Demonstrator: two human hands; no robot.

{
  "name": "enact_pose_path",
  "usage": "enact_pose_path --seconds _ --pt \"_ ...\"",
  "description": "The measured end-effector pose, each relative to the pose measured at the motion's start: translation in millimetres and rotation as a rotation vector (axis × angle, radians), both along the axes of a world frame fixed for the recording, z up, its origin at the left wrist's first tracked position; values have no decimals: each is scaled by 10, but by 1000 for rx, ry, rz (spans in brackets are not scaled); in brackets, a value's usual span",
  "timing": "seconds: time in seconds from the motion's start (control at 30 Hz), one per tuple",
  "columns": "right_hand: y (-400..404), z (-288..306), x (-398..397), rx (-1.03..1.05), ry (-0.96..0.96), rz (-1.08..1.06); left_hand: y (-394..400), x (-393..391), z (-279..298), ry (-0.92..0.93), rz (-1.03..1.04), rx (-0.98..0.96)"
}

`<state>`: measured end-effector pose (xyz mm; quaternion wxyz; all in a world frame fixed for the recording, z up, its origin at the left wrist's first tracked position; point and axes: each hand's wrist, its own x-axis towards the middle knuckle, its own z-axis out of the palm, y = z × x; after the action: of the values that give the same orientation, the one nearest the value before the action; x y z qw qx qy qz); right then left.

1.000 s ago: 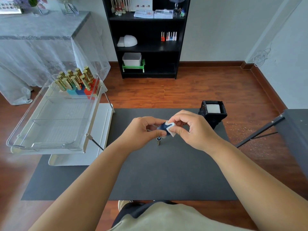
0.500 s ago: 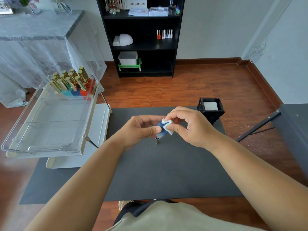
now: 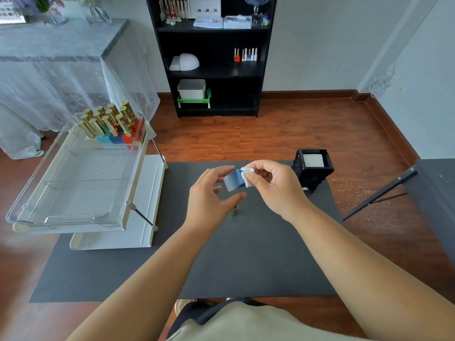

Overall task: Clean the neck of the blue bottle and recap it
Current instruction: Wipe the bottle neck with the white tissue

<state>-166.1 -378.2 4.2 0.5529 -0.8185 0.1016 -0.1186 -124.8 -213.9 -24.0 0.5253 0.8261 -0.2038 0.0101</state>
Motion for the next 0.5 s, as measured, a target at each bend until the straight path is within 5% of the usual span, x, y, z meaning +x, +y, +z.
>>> enact_pose_path --seconds 0.23,0.5 --pt "17 21 -23 13 17 -34 -15 0 19 14 77 -32" --pt "-116 100 -90 -3 -4 75 -5 3 7 4 -129 -61"
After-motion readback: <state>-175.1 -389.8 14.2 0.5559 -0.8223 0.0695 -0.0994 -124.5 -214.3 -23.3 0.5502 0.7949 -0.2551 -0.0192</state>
